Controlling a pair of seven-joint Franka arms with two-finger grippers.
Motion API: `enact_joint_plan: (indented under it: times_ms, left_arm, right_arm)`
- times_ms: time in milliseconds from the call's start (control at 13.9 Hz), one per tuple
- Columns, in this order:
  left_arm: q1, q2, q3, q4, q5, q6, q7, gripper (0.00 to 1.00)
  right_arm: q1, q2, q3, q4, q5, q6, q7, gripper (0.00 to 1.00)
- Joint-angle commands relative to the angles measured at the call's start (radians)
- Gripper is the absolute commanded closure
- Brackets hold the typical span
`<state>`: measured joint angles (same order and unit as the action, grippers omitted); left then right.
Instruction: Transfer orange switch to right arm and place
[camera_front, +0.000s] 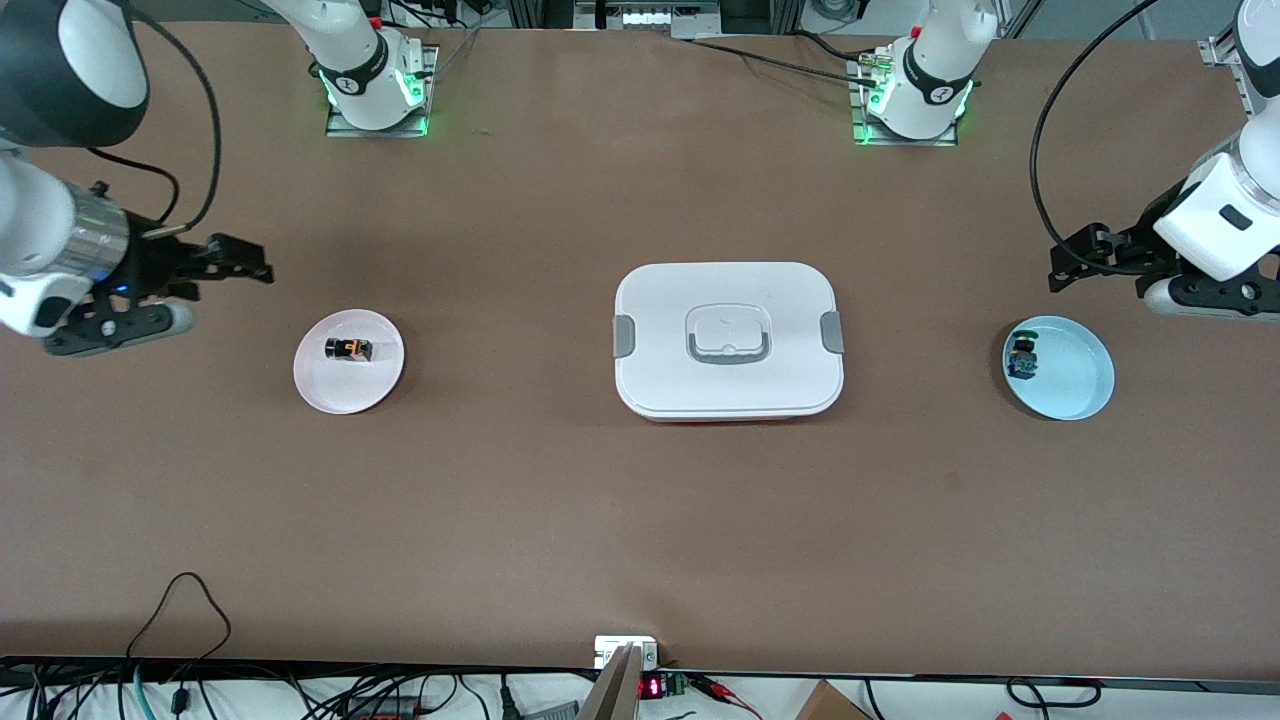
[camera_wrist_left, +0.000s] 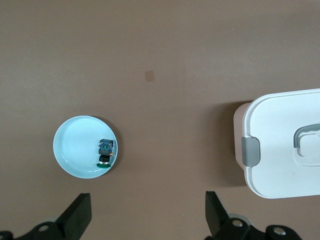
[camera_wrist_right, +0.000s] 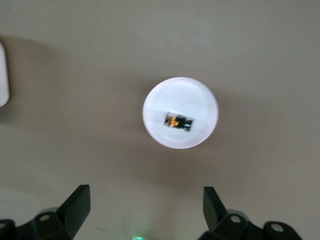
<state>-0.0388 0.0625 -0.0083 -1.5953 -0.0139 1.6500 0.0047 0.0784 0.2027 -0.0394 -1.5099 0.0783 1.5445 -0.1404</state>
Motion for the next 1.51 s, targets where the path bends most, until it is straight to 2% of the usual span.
enact_joint_plan:
  times_ms: [0, 144, 288, 433, 649, 721, 1082, 1442]
  left_arm:
    - [-0.004, -0.003, -0.004, 0.017, -0.001, -0.019, -0.006, 0.00]
    - [-0.004, -0.003, -0.002, 0.018, -0.001, -0.019, -0.003, 0.00]
    - [-0.004, -0.003, -0.002, 0.017, -0.001, -0.019, -0.005, 0.00]
    - [-0.004, -0.003, -0.001, 0.018, -0.001, -0.019, -0.005, 0.00]
    - [-0.004, -0.003, -0.001, 0.035, -0.003, -0.030, -0.006, 0.00]
    - [-0.004, -0.003, -0.001, 0.041, -0.003, -0.041, -0.006, 0.00]
    - [-0.010, -0.001, -0.016, 0.046, -0.001, -0.042, -0.012, 0.00]
    - [-0.009, -0.003, -0.030, 0.046, -0.001, -0.049, -0.014, 0.00]
  right_arm:
    - [-0.012, 0.007, -0.019, 0.026, -0.031, 0.012, 0.146, 0.00]
    - [-0.012, 0.000, -0.062, 0.040, -0.028, 0.003, 0.208, 0.00]
    - [-0.012, -0.034, -0.063, 0.051, -0.047, -0.029, 0.123, 0.00]
    - [-0.011, -0.066, -0.062, -0.024, -0.081, -0.011, 0.110, 0.00]
    - [-0.012, -0.162, -0.062, -0.217, -0.080, 0.188, 0.114, 0.00]
    - [-0.012, -0.170, -0.062, -0.230, -0.078, 0.195, 0.114, 0.00]
    - [-0.009, -0.161, -0.057, -0.098, -0.072, 0.046, 0.113, 0.00]
    - [-0.006, -0.154, -0.056, -0.079, -0.066, 0.042, 0.110, 0.00]
